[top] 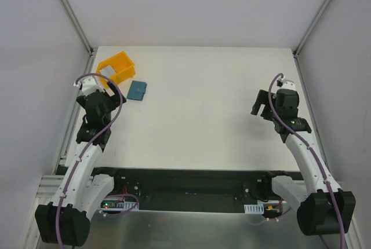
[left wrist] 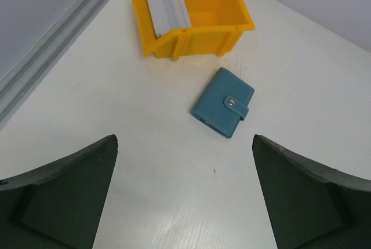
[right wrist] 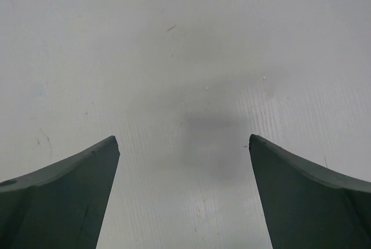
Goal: Put the credit cards into the card holder
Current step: Move the storage box to the center of the board.
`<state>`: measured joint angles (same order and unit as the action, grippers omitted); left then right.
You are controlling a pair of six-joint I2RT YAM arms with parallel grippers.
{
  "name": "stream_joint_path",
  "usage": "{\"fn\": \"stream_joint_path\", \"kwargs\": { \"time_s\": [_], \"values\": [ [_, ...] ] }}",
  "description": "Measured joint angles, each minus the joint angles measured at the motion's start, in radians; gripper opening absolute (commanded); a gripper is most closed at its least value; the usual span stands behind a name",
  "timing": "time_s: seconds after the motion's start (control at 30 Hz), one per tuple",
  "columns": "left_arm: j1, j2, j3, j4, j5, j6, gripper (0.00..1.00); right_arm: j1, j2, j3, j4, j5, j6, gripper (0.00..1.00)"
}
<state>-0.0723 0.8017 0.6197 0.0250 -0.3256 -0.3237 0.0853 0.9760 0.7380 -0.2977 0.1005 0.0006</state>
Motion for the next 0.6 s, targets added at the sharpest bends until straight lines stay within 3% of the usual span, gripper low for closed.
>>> {"fn": "stream_joint_path", "kwargs": {
  "time_s": [0.2, 0.47, 0.6],
  "values": [
    [0.000, 0.017, 0.069, -0.092, -0.108, -0.055, 0.99, 0.000, 0.007, -0.003, -0.049, -0.042, 0.000, 0.96],
    [0.001, 0.134, 0.230, -0.120, 0.060, -0.101, 0.99, 0.000, 0.070, 0.045, -0.105, -0.113, 0.000, 0.96],
    [0.002, 0.311, 0.378, -0.129, 0.156, -0.090, 0.99, 0.000, 0.072, 0.081, -0.112, -0.144, 0.001, 0.96]
  ]
}}
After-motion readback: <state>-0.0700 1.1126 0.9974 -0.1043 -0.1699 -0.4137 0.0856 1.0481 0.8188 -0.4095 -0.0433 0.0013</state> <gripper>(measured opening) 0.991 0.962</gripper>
